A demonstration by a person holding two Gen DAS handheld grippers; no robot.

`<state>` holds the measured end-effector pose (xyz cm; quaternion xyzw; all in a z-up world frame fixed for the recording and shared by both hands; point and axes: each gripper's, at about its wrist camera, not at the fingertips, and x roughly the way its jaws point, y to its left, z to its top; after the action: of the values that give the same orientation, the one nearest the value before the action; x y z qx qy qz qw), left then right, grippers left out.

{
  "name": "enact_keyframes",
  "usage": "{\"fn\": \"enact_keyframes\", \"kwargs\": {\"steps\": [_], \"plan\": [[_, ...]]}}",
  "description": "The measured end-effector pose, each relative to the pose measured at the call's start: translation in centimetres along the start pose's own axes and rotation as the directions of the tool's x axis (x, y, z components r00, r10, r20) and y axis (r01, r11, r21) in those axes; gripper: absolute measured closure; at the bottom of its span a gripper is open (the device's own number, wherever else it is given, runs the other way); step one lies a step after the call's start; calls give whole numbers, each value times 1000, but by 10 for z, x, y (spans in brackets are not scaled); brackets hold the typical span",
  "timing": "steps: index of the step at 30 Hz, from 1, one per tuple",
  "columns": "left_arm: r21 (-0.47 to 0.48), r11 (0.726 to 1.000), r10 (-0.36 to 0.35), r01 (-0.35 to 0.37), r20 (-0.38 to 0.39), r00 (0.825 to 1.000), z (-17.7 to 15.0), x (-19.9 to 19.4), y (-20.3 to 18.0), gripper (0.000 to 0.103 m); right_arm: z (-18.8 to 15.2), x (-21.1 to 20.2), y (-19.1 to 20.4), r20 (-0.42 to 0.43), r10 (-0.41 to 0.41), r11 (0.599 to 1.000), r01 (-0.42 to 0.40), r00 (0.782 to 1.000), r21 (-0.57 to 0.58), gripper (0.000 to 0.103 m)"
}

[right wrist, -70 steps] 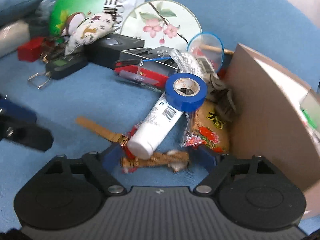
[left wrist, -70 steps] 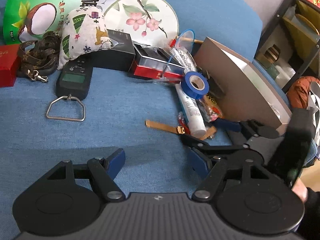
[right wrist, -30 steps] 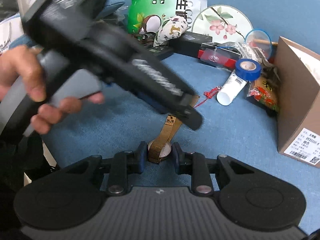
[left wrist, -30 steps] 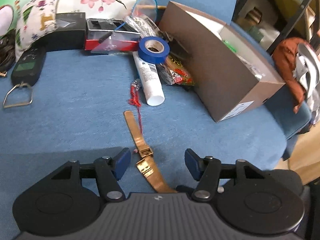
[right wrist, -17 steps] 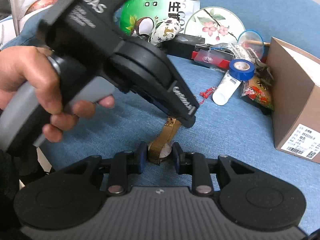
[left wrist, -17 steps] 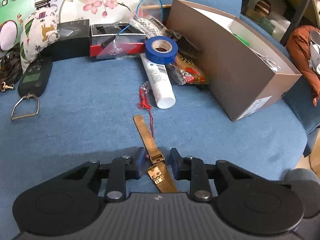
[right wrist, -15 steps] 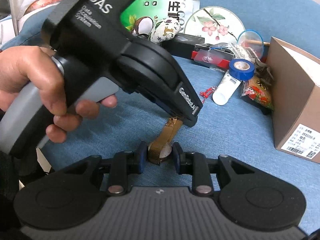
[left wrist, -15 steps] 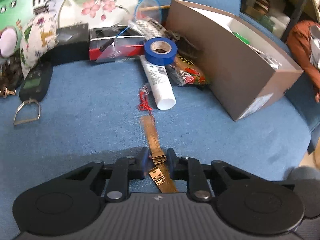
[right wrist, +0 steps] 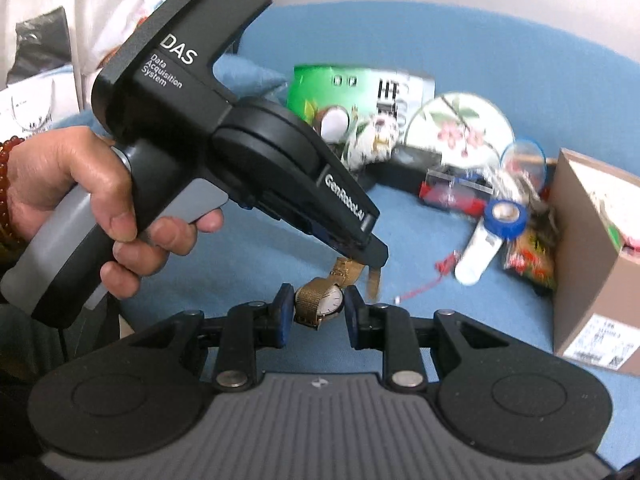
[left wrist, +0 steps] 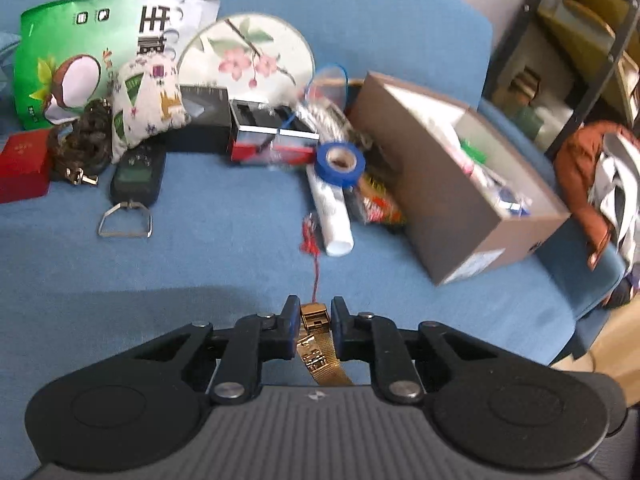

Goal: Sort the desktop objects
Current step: 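Lift the gold watch with both tools and carry it into the brown box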

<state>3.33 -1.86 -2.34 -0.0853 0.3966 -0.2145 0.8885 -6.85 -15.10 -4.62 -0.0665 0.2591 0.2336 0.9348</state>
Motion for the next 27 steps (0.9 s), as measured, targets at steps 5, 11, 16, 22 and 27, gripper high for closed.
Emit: {"fn": "enact_keyframes", "kwargs": {"steps": [5, 11, 16, 22, 27], "plan": [[-26, 998, -59, 60, 27, 998, 22, -4, -10, 87, 17, -13, -11, 63, -32, 999, 32, 998, 6, 78], [63, 990, -131, 125, 109, 985, 67, -7, -53, 87, 42, -36, -42, 162, -130, 991, 131, 978, 3, 78], [84, 977, -203, 195, 101, 974, 108, 17, -94, 87, 58, -55, -80, 229, -237, 972, 233, 944, 44, 78], [88, 962, -264, 258, 71, 962, 137, 63, -138, 87, 66, -65, -127, 254, -358, 934, 348, 898, 88, 78], [100, 966, -242, 238, 30, 970, 138, 112, -158, 87, 56, -50, -172, 211, -412, 910, 388, 886, 146, 78]]}}
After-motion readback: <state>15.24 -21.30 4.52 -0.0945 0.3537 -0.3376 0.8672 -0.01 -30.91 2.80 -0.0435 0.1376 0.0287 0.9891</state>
